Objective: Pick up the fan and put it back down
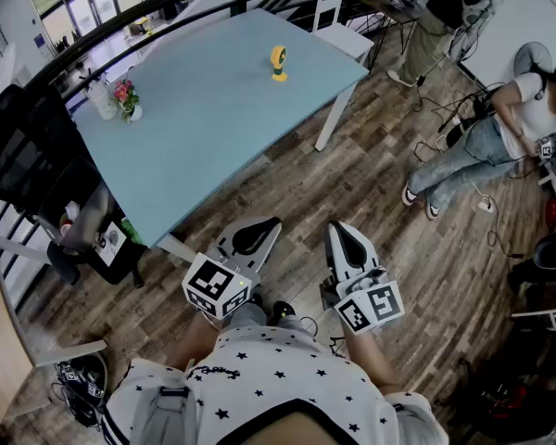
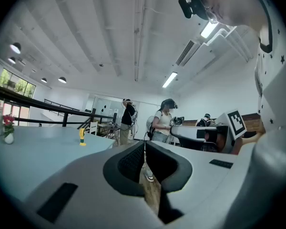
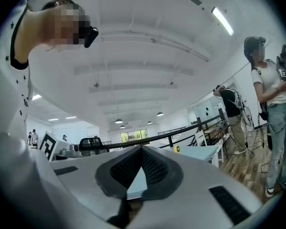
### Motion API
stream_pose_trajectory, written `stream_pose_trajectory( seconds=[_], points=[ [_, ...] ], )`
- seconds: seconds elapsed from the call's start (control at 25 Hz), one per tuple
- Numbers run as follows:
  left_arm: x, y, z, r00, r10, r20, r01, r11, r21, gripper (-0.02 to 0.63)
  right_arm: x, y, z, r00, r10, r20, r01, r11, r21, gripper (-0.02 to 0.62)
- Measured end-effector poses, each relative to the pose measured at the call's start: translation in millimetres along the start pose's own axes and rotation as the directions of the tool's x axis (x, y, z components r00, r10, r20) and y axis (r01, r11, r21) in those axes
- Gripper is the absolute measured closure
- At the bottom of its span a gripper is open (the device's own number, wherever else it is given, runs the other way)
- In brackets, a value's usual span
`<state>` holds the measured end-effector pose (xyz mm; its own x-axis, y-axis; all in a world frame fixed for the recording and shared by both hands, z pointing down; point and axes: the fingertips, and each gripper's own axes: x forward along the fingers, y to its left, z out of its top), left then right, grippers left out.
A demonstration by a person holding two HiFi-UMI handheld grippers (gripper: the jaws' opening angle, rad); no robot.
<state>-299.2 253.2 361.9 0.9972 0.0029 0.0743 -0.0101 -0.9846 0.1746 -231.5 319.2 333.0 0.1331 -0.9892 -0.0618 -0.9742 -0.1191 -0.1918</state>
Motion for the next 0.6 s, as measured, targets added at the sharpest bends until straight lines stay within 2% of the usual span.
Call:
stream_pose_trajectory(
  seconds=[0.6],
  points=[
    [0, 25, 5, 0.998, -0.069, -0.001, 0.069, 0.997, 0.017, 0.575, 22, 4, -8, 0.998, -0.066, 0.007, 0.065, 0.998, 0.026, 0.597]
  ],
)
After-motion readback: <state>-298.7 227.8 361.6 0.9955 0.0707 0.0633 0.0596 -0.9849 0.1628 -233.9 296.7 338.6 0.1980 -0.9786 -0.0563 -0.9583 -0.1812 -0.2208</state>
